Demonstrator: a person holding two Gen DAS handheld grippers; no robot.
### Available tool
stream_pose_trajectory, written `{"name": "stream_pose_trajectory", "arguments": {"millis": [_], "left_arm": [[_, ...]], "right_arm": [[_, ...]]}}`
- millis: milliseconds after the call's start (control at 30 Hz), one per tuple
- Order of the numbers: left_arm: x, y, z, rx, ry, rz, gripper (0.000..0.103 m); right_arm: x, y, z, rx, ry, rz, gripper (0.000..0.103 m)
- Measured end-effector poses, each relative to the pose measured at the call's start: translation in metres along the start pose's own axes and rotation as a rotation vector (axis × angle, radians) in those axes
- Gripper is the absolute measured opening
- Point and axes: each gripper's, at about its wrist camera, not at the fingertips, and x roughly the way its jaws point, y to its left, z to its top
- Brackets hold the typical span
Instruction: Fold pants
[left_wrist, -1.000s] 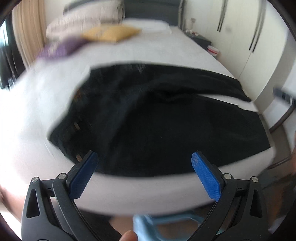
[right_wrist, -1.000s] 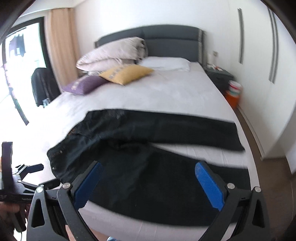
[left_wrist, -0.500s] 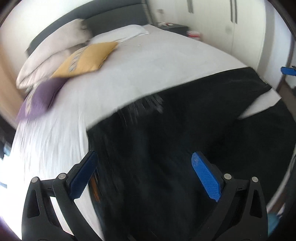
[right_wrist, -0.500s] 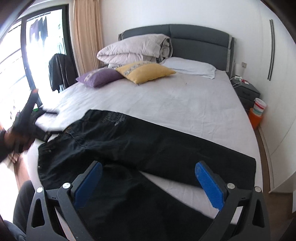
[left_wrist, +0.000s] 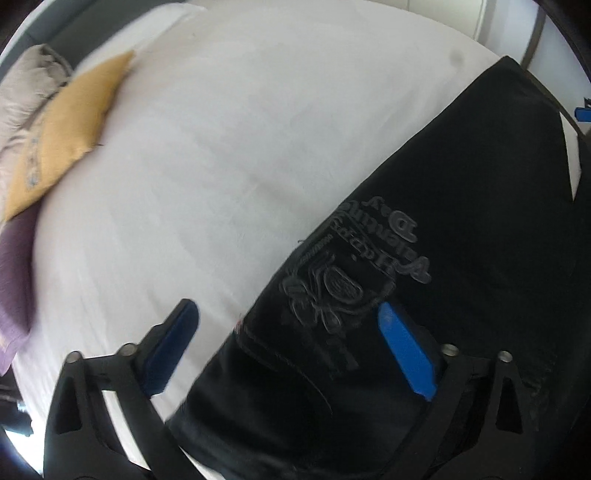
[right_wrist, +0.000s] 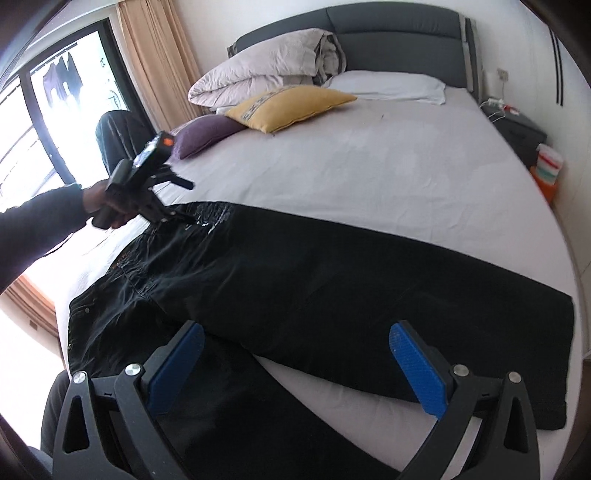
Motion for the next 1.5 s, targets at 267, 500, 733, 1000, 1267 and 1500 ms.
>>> {"name": "stream_pose_trajectory", "arguments": {"millis": [267,500,733,1000,1267,1500], "left_arm": [[0.042,0.05,0.014,-0.044,0.057,-0.162,0.08],[0.056,0.062,0.021,-0.073,0.081,-0.228,0.03],[0.052,0.048,0.019,-0.039,0.006,-0.131,0.009],[0.009,0.028,-0.008,0.009,-0.207,0.055,0.008],[-0.029,-0.001,-0.046,0.049,-0.324,0.13,0.008],[-0.054,-0.025,-0.08,0.078,-0.366,0.15,0.008]], "right_arm": [[0.009,-0.006,0.003,-0.04,0.014,0.038,0.103],[0.015,-0.007,0.004,-0.06,0.022,0.034,0.103],[0.013,-0.015,0.025,-0.12,-0.02,0.0,0.103],[0.038,-0.031,0.061,-0.245,0.025,-0.047,0.082],[0.083,-0.029,0.079,-0.418,0.136,-0.076,0.072],[0.118,-0.031,0.083,-0.487,0.218,-0.088,0.064]]}}
